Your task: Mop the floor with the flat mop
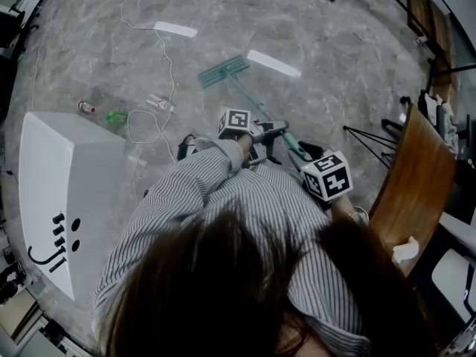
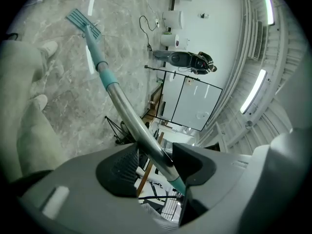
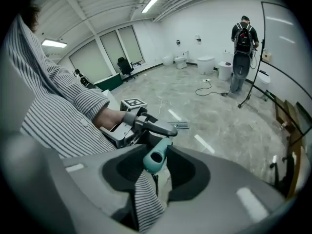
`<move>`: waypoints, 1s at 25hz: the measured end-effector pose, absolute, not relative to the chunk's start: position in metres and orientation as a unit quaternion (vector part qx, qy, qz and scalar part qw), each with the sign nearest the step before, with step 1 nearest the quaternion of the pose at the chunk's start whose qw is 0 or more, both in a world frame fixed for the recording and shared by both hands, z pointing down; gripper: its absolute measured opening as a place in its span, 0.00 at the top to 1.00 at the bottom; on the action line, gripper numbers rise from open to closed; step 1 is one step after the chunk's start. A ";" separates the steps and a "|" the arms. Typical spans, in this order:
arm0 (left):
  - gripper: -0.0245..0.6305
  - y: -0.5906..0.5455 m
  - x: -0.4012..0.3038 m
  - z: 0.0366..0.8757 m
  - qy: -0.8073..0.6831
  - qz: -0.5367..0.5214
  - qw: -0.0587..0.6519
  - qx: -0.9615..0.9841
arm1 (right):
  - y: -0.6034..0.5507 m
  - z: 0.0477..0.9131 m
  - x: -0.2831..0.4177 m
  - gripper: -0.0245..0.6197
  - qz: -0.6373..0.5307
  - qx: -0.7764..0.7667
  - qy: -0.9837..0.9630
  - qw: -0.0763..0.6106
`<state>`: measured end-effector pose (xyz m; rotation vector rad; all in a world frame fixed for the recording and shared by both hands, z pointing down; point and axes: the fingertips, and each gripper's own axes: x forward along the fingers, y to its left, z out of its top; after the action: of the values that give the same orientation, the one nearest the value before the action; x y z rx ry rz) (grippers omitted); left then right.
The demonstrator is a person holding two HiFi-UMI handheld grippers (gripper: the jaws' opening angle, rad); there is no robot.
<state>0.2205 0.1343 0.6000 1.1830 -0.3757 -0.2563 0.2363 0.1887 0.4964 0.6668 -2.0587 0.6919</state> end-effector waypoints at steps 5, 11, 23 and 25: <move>0.63 0.092 0.187 0.607 -0.199 -0.146 0.797 0.551 | 0.149 0.504 0.205 0.76 0.262 0.250 -0.827 0.430; 0.63 0.015 0.143 0.624 -0.207 -0.146 0.797 0.548 | 0.074 0.521 0.165 0.77 0.278 0.269 -0.815 0.432; 0.67 -0.202 -0.057 0.664 -0.286 -0.168 0.794 0.509 | -0.134 0.559 -0.033 0.76 0.297 0.256 -0.803 0.449; 0.67 -0.244 -0.106 0.668 -0.305 -0.165 0.789 0.507 | -0.175 0.562 -0.081 0.75 0.292 0.255 -0.808 0.444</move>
<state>-0.1059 -0.2438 0.6679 1.0917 -0.6559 -0.3555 -0.0813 -0.1745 0.5624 0.6318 -2.0028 0.7248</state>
